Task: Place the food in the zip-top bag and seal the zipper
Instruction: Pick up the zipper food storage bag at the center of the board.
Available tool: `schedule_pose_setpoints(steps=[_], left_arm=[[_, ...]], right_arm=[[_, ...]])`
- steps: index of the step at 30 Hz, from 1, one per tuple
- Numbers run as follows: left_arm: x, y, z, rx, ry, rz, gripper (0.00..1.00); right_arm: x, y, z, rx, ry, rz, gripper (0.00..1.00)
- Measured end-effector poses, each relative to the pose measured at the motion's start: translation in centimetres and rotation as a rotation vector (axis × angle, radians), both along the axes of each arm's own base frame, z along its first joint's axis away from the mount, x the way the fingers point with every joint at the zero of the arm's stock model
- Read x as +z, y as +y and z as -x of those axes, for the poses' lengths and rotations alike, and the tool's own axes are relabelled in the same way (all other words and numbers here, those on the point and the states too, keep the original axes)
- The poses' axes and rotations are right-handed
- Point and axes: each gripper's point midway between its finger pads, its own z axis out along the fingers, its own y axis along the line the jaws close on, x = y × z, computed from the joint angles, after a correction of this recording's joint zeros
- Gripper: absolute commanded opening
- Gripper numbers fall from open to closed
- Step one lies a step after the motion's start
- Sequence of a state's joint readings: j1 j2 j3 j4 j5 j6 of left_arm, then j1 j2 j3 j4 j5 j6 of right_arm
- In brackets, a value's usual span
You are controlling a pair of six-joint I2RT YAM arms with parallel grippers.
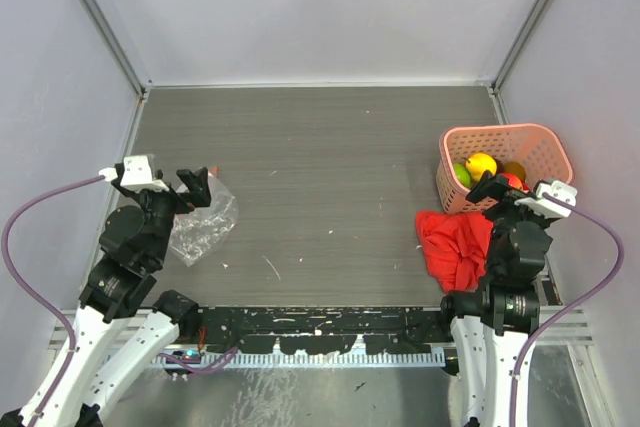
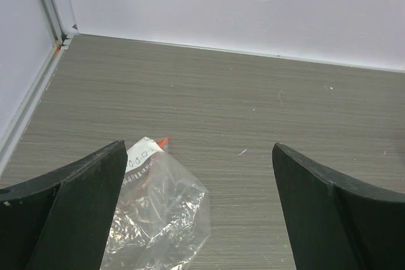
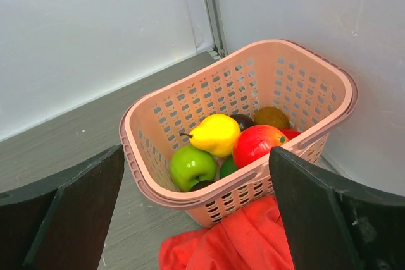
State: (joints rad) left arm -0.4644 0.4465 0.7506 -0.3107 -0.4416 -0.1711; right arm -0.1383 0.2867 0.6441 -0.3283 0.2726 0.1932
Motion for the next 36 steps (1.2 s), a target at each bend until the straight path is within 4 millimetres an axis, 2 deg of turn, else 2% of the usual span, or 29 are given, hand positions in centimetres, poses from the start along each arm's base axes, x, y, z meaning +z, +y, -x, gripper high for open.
schedule_pose_setpoints(steps=[8, 14, 23, 28, 31, 36], left_arm=[[-0.5, -0.3, -0.5, -0.003, 0.022, -0.01, 0.98], [-2.9, -0.7, -2.5, 0.045, 0.135, -0.024, 0.98], [-5.1, -1.4, -5.0, 0.106, 0.344, -0.083, 0.98], [-9.0, -1.7, -7.2, 0.146, 0.536, -0.153, 0.98], [-12.4, -1.6, -8.5, 0.171, 0.667, -0.192, 0.98], [-18.0, -0.8, -9.1, 0.203, 0.851, -0.218, 0.98]], right_arm=[[0.3, -0.1, 0.2, -0.005, -0.014, 0.002, 1.0], [0.5, 0.2, 0.4, 0.0, -0.031, 0.003, 1.0], [0.9, 1.1, 0.7, 0.041, -0.056, 0.004, 1.0], [1.1, 1.5, 1.1, 0.058, -0.077, 0.008, 1.0], [1.2, 1.6, 1.2, 0.06, -0.083, 0.011, 1.0], [1.4, 1.8, 1.5, 0.07, -0.099, 0.011, 1.0]])
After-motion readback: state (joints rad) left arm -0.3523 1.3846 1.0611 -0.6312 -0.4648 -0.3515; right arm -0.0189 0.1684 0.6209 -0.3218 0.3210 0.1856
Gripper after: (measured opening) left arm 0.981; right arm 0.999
